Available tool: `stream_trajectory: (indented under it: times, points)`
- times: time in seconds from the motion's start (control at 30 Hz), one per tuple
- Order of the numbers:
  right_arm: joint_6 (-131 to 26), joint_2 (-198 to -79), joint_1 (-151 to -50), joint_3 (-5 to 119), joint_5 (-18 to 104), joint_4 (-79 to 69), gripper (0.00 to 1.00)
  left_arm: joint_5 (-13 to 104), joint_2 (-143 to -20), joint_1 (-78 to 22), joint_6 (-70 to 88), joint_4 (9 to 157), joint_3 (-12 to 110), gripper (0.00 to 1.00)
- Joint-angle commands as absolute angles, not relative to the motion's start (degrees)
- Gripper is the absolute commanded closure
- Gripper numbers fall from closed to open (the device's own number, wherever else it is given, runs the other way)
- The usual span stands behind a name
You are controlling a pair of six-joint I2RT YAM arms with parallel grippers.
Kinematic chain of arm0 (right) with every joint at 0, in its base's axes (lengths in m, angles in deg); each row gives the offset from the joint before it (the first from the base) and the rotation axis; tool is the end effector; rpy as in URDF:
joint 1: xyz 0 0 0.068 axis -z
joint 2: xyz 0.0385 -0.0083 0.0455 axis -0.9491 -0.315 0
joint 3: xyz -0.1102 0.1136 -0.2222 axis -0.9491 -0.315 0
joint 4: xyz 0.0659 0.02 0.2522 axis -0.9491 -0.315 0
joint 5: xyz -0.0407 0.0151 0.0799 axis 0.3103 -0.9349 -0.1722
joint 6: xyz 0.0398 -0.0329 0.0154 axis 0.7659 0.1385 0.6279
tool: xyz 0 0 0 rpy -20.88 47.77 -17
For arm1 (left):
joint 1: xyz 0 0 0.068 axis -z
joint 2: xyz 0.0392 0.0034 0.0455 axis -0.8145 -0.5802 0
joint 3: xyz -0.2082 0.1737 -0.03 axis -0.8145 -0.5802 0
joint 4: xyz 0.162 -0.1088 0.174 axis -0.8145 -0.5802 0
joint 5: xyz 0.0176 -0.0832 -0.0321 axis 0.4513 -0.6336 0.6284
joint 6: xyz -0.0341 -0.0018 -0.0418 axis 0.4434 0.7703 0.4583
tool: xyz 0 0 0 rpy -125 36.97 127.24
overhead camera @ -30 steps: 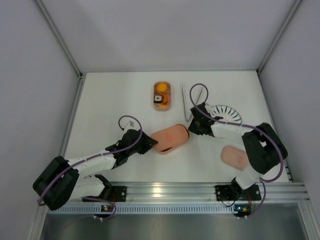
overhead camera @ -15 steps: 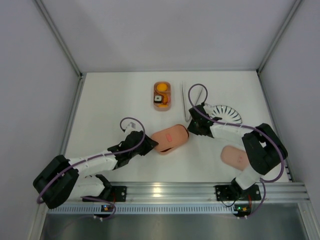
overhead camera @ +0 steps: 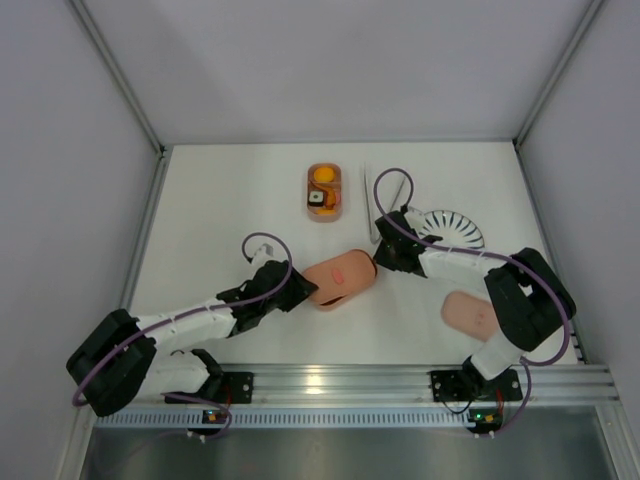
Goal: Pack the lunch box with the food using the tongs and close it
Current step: Close the box lid on the packing box.
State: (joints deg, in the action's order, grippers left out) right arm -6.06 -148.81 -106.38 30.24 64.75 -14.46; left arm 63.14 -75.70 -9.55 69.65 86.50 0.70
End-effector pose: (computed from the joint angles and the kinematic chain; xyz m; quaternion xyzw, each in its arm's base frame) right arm 0.2621 0.1711 0.1687 0.1903 0.9221 0.1337 0.3091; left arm 0.1636 -0.1554 0.1593 -0.2444 0.8687 -0.3241 0.2839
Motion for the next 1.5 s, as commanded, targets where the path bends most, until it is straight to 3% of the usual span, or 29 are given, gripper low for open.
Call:
stream_trajectory:
  times: [0.0,0.3,0.83,1.47]
  points:
    - [-4.54,-147.24,-109.44,30.36,60.15,-12.51,0.84,61.02,-76.3,-8.66,70.0,88.94,4.15,0.54]
    - [-4.54,-147.5,-109.52,30.36,60.24,-12.51,0.84,62.52,-74.55,-8.66,68.25,84.72,5.03,0.4]
    - [-4.01,-148.21,-109.52,30.53,60.33,-12.33,0.83,70.6,-69.61,-8.66,62.89,67.23,13.29,0.38]
    - [-4.01,-149.0,-109.52,30.36,59.89,-11.63,0.83,69.99,-69.01,-8.66,61.92,63.01,10.75,0.39]
